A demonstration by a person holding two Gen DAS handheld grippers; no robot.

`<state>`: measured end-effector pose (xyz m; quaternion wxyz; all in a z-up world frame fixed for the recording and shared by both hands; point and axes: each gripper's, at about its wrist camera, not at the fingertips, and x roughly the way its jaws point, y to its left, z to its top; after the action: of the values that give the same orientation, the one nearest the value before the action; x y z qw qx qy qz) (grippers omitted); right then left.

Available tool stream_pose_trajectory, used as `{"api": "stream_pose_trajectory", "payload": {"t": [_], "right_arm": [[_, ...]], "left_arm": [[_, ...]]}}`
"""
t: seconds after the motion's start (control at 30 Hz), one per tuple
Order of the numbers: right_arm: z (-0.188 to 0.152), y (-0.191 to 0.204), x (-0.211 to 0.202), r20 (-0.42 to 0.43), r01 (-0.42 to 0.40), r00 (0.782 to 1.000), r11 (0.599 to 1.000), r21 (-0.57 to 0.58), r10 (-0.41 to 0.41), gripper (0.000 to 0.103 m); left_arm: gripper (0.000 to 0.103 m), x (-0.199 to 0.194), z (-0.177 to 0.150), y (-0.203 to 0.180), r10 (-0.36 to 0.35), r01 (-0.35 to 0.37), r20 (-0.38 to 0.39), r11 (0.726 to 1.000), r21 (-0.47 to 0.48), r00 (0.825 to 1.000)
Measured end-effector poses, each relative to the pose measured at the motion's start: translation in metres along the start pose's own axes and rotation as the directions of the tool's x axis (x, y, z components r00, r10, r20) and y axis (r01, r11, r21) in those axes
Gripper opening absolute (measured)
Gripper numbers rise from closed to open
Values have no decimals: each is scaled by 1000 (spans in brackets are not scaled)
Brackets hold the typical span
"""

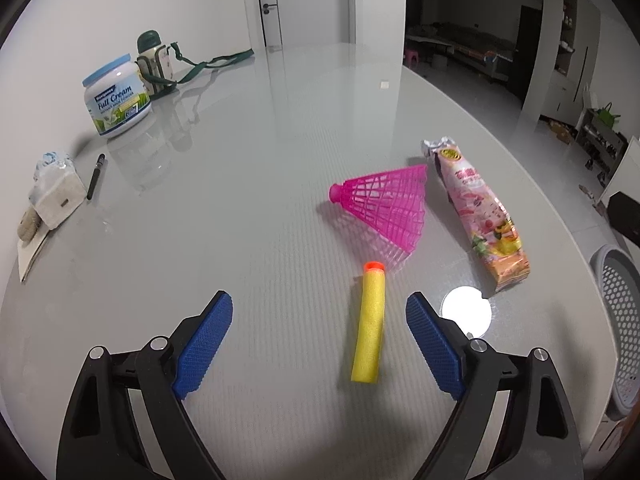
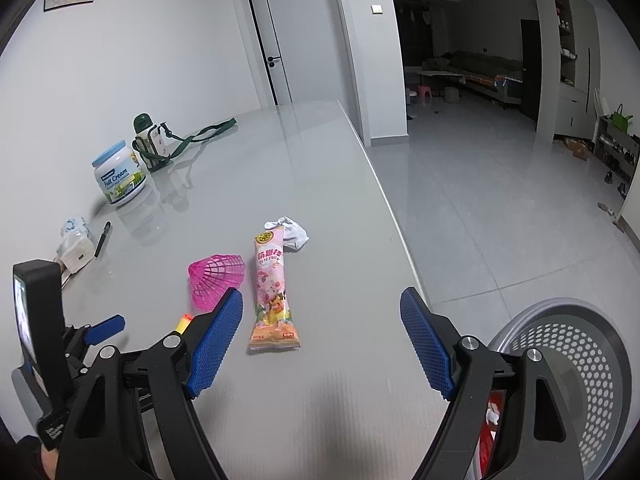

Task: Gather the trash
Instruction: 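Close the left tool on the yellow foam dart, then grasp the pink snack bar with the right tool while the left tool holds the dart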

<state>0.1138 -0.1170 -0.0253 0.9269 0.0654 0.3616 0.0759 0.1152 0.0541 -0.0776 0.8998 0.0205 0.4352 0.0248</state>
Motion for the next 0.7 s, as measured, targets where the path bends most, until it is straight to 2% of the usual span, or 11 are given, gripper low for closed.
{"api": "stream_pose_trajectory", "payload": {"t": [0.17,0.27,0.37,0.43,0.5,0.7], "right_arm": [[-2,-1,5,-14,0,1000,1000,3,0,78],[-1,-1,8,-19,1,1000,1000,5,-1,78],[-2,0,13,-30,6,1000,1000,0,-6,78],[-4,2,18,-41,7,999,1000,-4,-7,78],[-6,3,24,-58,2,998,1000,-7,-3,78],[-7,15,40,-96,8,995,999,-50,-13,78]], "left_arm": [[71,10,-1,-1,-12,12,-31,1000,2,999],[57,8,-1,-2,-35,36,-29,999,5,999],[38,5,-1,-5,-68,68,-25,997,19,997],[17,4,-2,-8,-92,92,-25,995,29,995],[14,2,-3,-11,-101,102,-26,994,34,995],[13,-11,1,-2,-132,132,26,991,7,991]]}}
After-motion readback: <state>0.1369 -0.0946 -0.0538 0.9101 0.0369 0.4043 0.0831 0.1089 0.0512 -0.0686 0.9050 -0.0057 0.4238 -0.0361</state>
